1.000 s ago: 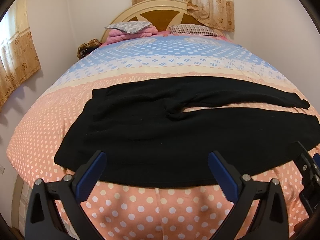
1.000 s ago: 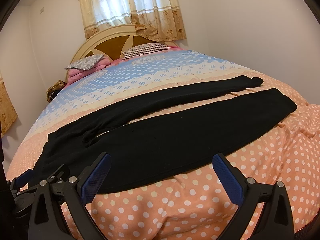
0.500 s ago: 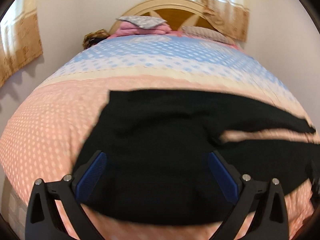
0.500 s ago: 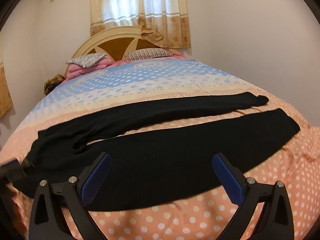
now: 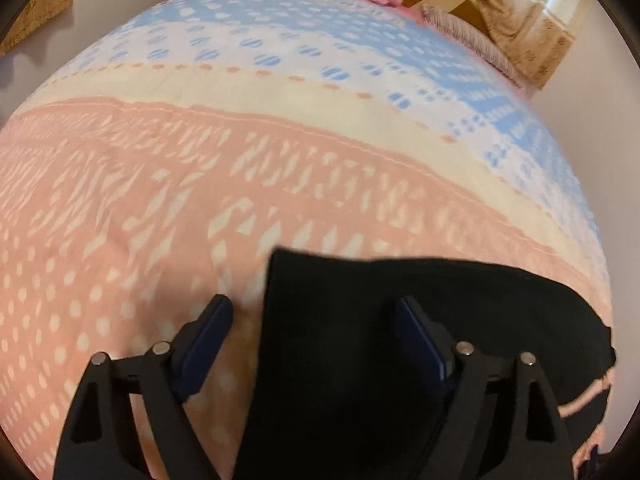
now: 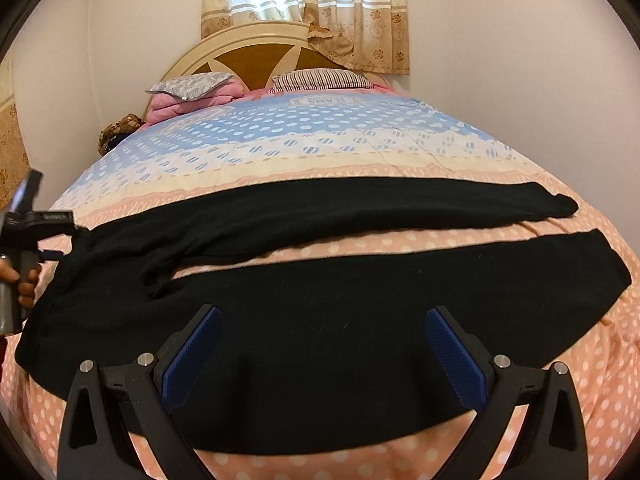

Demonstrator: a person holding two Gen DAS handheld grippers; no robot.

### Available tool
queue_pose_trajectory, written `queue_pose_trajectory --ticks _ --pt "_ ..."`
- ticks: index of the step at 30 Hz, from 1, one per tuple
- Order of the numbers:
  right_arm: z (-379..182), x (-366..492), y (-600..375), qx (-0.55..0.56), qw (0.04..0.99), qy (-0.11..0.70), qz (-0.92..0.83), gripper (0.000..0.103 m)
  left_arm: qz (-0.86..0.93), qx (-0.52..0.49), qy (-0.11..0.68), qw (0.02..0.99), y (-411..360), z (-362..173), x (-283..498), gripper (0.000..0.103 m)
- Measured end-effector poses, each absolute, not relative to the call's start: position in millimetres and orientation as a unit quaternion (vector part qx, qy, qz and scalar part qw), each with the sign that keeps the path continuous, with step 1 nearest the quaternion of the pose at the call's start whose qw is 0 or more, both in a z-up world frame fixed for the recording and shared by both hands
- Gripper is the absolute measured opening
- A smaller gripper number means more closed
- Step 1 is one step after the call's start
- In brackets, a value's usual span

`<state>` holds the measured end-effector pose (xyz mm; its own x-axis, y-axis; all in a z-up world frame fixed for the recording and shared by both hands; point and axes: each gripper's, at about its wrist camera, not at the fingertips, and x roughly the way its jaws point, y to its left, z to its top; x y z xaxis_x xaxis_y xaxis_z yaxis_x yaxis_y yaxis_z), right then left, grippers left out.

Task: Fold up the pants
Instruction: 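Grasp the black pants waist with the left gripper while the right gripper grasps the pants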

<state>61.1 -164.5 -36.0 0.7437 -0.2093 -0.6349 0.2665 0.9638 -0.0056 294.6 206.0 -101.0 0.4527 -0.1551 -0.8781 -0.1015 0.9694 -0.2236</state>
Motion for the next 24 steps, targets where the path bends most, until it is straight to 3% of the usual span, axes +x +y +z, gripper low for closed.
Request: queue_pose_trajectory --ticks 2,4,5,7,14,21,24 --pt "-32 66 -174 0.047 0.932 0.333 -0.134 0.102 -0.013 -0.093 0.513 0.853 196 -97 297 0.079" --pt "-30 70 -182 0.054 0.931 0.334 -0.136 0.102 -0.021 -0.076 0.510 0.857 186 -94 298 0.053" --pt "-30 74 -186 0.057 0.930 0.336 -0.133 0.102 -0.026 -0.077 0.506 0.859 186 -93 298 0.049" --pt "-29 86 -195 0.063 0.929 0.346 -0.111 0.102 -0.049 -0.098 0.499 0.860 190 -89 301 0.022" --pt "-15 167 -232 -0.013 0.929 0.366 -0.049 0.102 -0.060 -0.110 0.459 0.880 192 -72 301 0.022" --pt "-33 282 -267 -0.059 0.895 0.438 0.060 0.101 -0.052 -0.126 0.478 0.868 195 -88 312 0.023" --pt "-55 318 -277 -0.059 0.869 0.483 0.086 0.088 -0.048 -0.132 0.483 0.864 194 -92 312 0.027"
